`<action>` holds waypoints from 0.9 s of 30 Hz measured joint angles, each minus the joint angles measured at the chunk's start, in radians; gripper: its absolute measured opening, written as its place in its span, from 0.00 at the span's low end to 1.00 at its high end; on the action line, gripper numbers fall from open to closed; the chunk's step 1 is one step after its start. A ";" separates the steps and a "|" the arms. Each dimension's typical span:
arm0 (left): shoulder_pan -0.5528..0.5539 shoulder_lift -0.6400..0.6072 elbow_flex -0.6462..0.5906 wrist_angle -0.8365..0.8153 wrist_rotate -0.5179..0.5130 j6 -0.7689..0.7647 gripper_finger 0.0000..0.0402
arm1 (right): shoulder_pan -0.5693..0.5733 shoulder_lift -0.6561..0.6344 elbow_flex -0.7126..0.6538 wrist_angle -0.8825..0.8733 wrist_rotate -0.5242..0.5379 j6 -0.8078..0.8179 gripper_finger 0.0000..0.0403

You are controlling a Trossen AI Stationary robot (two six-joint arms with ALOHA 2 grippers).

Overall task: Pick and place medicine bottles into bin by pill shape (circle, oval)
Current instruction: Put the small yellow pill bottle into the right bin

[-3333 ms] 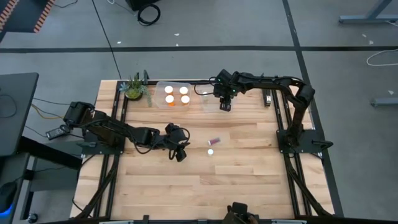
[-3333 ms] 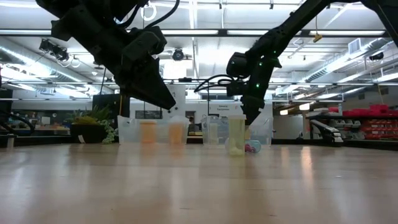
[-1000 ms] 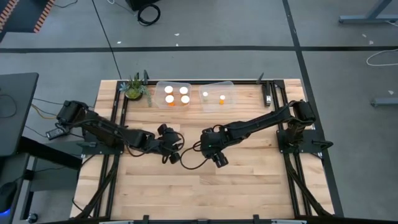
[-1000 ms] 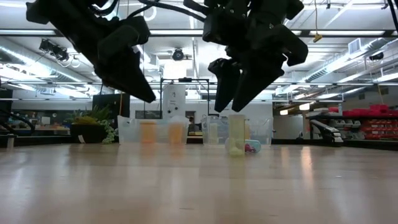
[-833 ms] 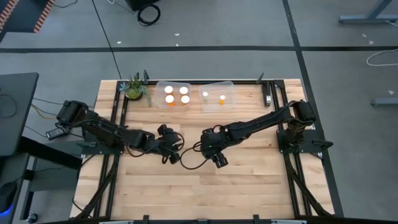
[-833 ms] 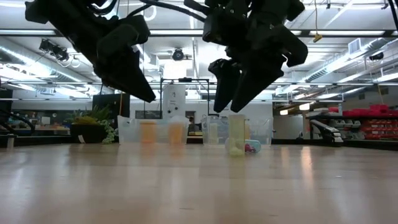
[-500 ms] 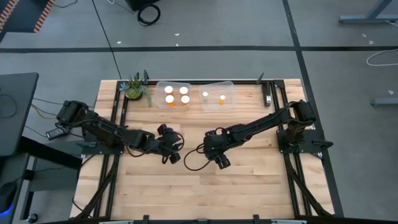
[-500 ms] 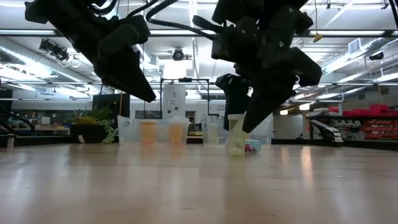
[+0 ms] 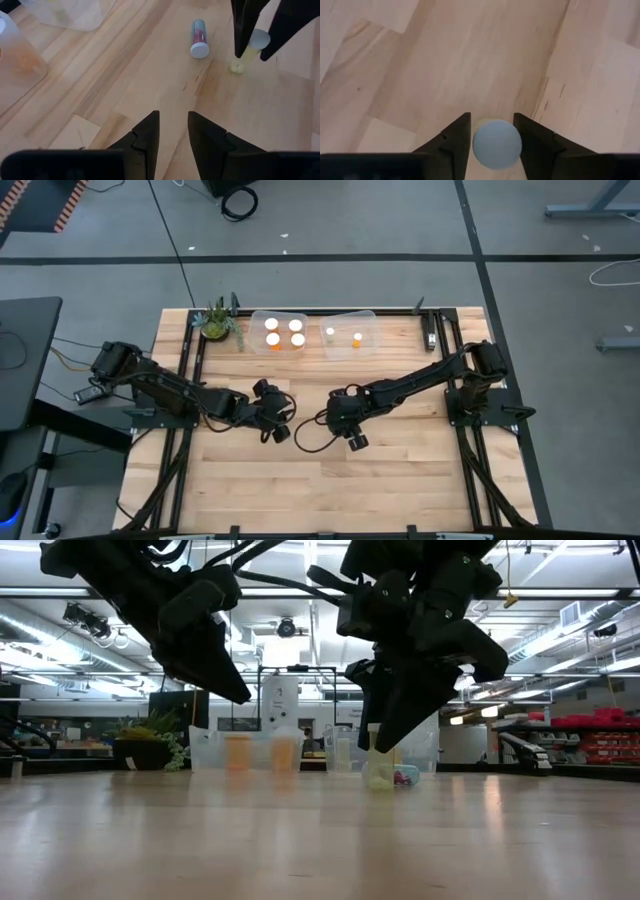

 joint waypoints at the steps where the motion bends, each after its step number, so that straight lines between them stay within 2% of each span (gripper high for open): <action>1: 0.000 0.000 0.000 0.000 0.000 0.000 0.27 | -0.005 0.000 0.000 0.000 0.000 0.000 0.36; 7: 0.000 0.000 0.000 0.000 -0.008 0.000 0.28 | -0.041 0.000 0.037 -0.055 0.002 -0.012 0.31; 16: 0.000 0.000 0.000 0.006 -0.016 0.000 0.28 | -0.120 -0.078 0.148 -0.179 0.050 -0.092 0.33; 22: 0.000 0.000 0.000 0.007 -0.029 0.000 0.28 | -0.273 -0.215 0.154 -0.172 0.051 -0.131 0.33; 27: 0.002 0.000 0.000 0.009 -0.059 0.000 0.28 | -0.448 -0.261 0.154 -0.152 0.033 -0.121 0.33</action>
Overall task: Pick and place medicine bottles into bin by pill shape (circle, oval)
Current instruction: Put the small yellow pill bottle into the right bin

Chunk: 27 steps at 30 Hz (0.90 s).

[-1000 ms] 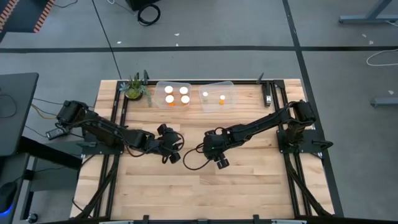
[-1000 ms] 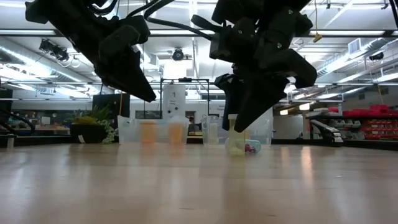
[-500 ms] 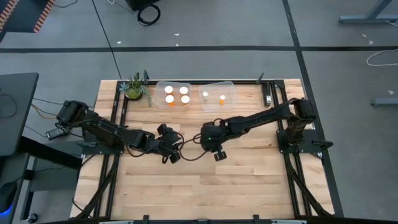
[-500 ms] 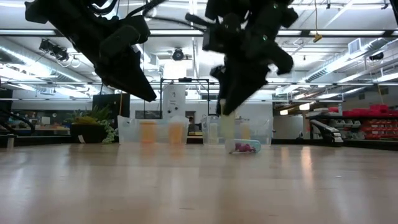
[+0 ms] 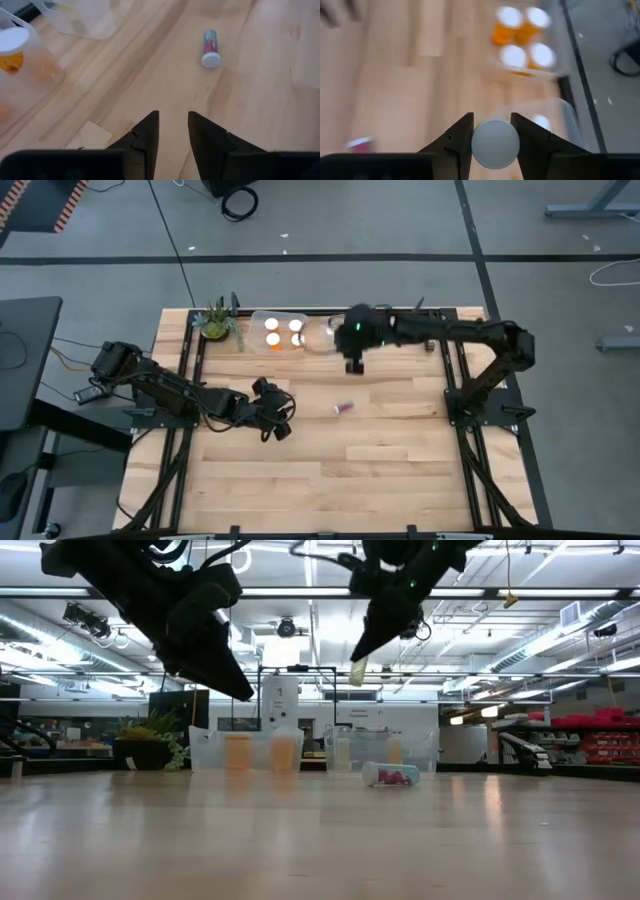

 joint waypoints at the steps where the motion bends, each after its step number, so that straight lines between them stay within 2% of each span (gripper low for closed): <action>1: 0.000 0.000 0.000 0.004 -0.010 0.000 0.28 | -0.032 0.000 0.000 0.001 -0.011 0.001 0.33; 9: 0.000 0.000 0.000 0.015 -0.019 0.001 0.28 | -0.203 0.100 0.000 0.048 -0.102 0.001 0.33; 18: 0.000 0.000 0.000 0.014 -0.019 0.001 0.29 | -0.249 0.255 0.000 0.081 -0.118 0.001 0.33; 27: 0.000 0.000 0.000 0.014 -0.019 0.000 0.28 | -0.274 0.334 -0.001 0.088 -0.118 0.001 0.33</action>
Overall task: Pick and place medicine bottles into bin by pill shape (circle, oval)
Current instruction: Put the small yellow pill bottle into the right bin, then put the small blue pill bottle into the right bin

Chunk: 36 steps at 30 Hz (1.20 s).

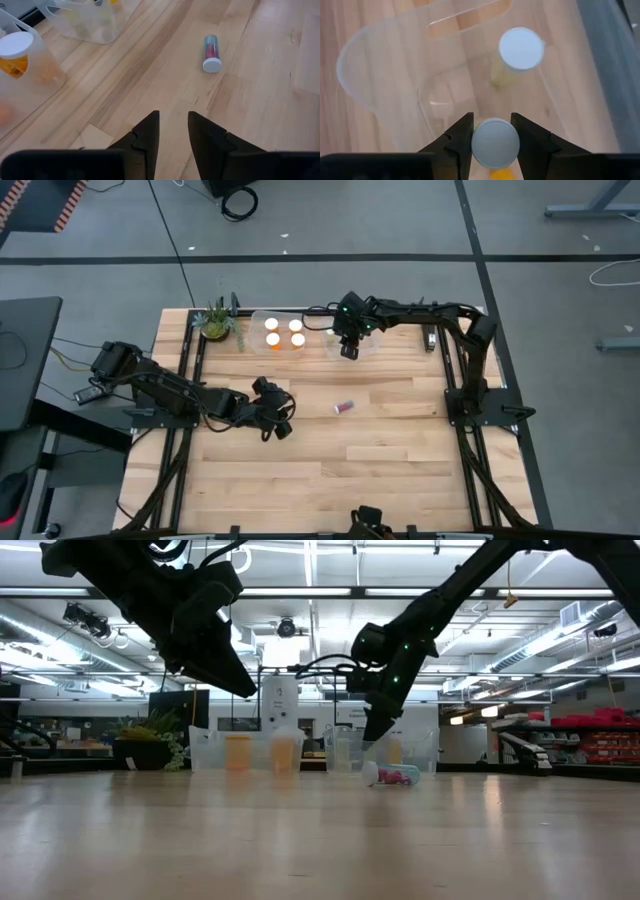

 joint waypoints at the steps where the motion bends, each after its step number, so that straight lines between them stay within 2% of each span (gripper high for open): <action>1: 0.000 0.000 0.000 0.000 0.000 0.000 0.28 | 0.000 0.004 0.000 0.001 0.000 0.000 0.33; 14: 0.000 0.000 0.000 -0.001 0.000 0.000 0.28 | 0.002 0.008 0.000 0.008 -0.002 0.018 0.35; 28: 0.000 0.000 0.000 -0.001 0.000 0.000 0.28 | 0.002 -0.001 0.007 -0.012 0.004 0.011 0.54; 36: 0.000 0.001 0.000 -0.003 0.000 -0.001 0.28 | 0.012 -0.014 0.132 -0.151 0.005 0.019 0.65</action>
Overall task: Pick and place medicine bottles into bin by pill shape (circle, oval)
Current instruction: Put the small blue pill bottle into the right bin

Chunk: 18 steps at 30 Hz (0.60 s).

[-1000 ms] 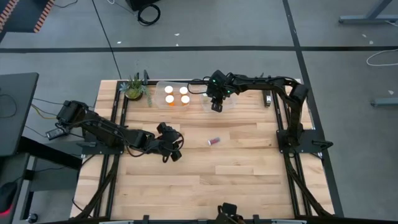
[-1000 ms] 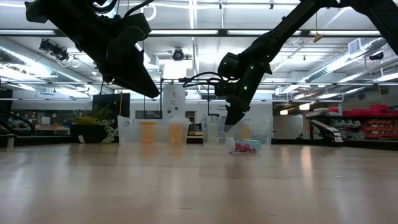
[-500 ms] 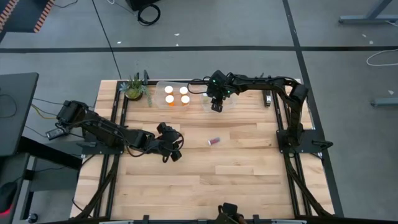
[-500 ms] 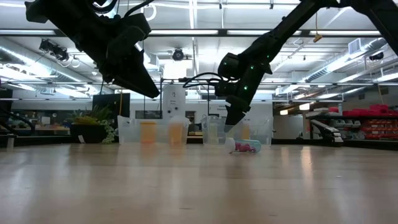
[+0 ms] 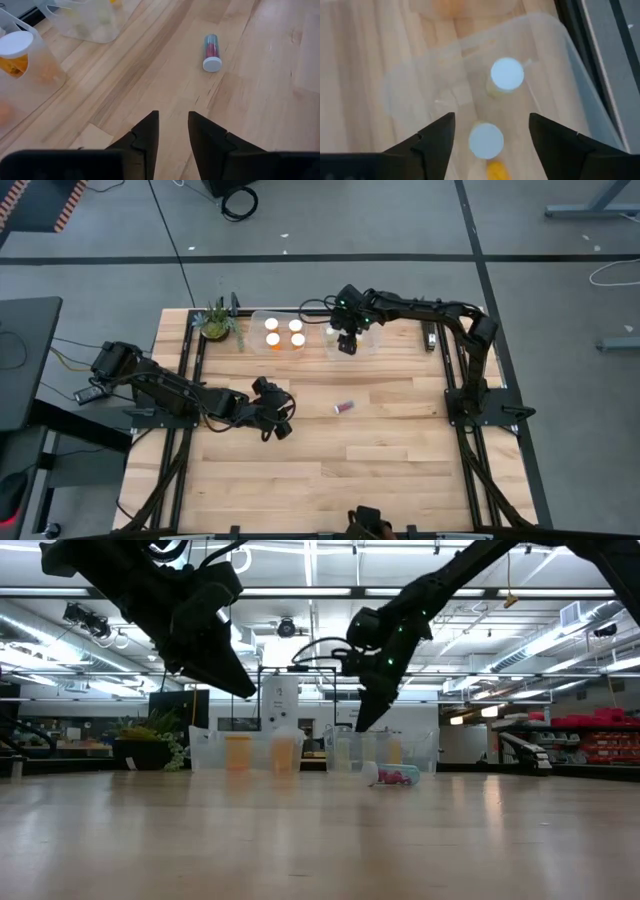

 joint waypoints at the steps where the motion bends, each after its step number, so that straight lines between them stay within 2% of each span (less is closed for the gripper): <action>1: 0.000 0.000 0.000 -0.002 0.000 0.000 0.29 | 0.006 0.000 0.021 -0.019 0.000 0.001 0.66; 5: 0.000 0.000 0.000 -0.007 0.000 -0.001 0.29 | 0.054 -0.001 0.105 -0.109 0.000 -0.004 0.66; 10: 0.000 0.000 0.000 -0.014 0.000 -0.001 0.28 | 0.166 -0.001 0.173 -0.148 0.000 -0.010 0.66; 18: -0.002 0.000 0.000 -0.049 0.004 -0.029 0.29 | 0.381 -0.003 0.172 -0.152 0.017 -0.036 0.65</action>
